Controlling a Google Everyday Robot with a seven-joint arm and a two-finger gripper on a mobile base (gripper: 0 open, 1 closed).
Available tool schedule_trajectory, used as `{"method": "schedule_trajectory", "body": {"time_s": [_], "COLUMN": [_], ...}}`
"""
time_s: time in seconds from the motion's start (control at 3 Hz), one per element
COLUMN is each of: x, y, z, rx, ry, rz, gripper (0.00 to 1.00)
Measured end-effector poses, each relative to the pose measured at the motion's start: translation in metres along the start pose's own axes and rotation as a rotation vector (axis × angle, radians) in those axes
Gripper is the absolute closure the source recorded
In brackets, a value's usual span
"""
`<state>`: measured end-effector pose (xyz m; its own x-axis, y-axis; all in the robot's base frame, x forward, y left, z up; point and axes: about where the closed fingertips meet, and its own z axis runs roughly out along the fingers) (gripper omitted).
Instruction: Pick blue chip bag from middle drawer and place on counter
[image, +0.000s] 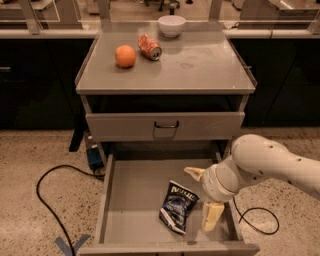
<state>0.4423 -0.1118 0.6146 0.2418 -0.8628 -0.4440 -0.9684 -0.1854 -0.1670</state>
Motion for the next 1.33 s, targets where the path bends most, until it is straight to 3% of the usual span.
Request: {"method": "schedule_trajectory", "body": {"time_s": [0.33,0.67,1.0,1.33], "x": [-0.002,-0.002,0.005,0.020], "y": [-0.008,-0.008,-0.010,-0.018], "z": [0.092,0.092,0.097,0.108], "rx": [-0.012,-0.012,0.028,0.102], "ry": [-0.048,-0.048,-0.005,0.048], "rz": [-0.009,-0.009,-0.017,-0.031], "gripper": [0.00,0.00,0.00,0.00]}}
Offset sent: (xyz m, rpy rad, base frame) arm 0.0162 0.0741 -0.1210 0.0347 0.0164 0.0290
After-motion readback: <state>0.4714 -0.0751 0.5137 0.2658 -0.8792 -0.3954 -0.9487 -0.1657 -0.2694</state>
